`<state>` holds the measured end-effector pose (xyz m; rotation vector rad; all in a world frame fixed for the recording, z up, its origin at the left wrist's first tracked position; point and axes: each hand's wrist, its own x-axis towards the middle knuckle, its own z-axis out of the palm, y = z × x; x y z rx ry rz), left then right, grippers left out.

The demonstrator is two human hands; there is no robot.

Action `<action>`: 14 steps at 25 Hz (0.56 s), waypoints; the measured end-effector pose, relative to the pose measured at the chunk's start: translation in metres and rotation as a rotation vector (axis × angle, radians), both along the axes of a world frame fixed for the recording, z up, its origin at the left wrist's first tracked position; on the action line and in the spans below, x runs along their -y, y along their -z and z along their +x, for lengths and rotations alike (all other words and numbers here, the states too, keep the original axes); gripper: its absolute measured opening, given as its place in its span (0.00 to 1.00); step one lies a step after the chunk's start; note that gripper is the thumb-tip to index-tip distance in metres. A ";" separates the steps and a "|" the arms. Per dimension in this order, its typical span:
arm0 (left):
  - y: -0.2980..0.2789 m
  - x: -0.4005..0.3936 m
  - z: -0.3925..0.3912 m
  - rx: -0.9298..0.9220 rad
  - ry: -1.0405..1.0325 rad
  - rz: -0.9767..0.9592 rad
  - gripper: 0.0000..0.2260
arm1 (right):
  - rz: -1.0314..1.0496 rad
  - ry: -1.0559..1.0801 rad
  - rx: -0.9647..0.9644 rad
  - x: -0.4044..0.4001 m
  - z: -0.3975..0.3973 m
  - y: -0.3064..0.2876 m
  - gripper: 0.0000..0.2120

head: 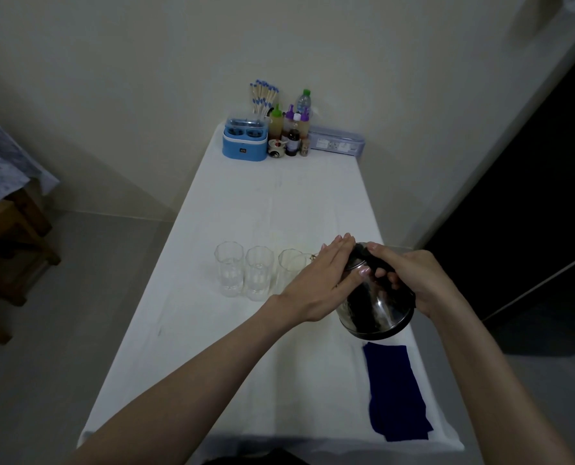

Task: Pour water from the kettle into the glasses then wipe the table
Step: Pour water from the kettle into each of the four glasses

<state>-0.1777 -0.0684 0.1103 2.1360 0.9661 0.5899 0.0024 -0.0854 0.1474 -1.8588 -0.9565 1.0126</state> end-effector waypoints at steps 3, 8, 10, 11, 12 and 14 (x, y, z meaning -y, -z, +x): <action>0.001 -0.001 0.000 0.004 0.002 -0.002 0.30 | 0.000 0.005 -0.003 -0.001 0.000 0.000 0.34; 0.001 -0.002 0.000 0.011 -0.004 -0.002 0.30 | 0.005 -0.015 0.004 -0.002 0.001 -0.001 0.35; 0.002 -0.003 0.001 0.009 -0.007 -0.003 0.30 | 0.007 -0.015 0.004 -0.003 0.002 -0.001 0.35; 0.002 -0.003 0.001 0.008 -0.007 -0.006 0.30 | 0.005 -0.014 0.004 -0.003 0.002 -0.001 0.35; 0.001 -0.003 0.001 0.008 -0.006 -0.011 0.30 | 0.003 -0.014 0.004 -0.003 0.002 -0.001 0.34; 0.001 -0.003 0.001 0.013 -0.005 -0.017 0.30 | -0.001 -0.016 0.003 -0.003 0.002 -0.001 0.34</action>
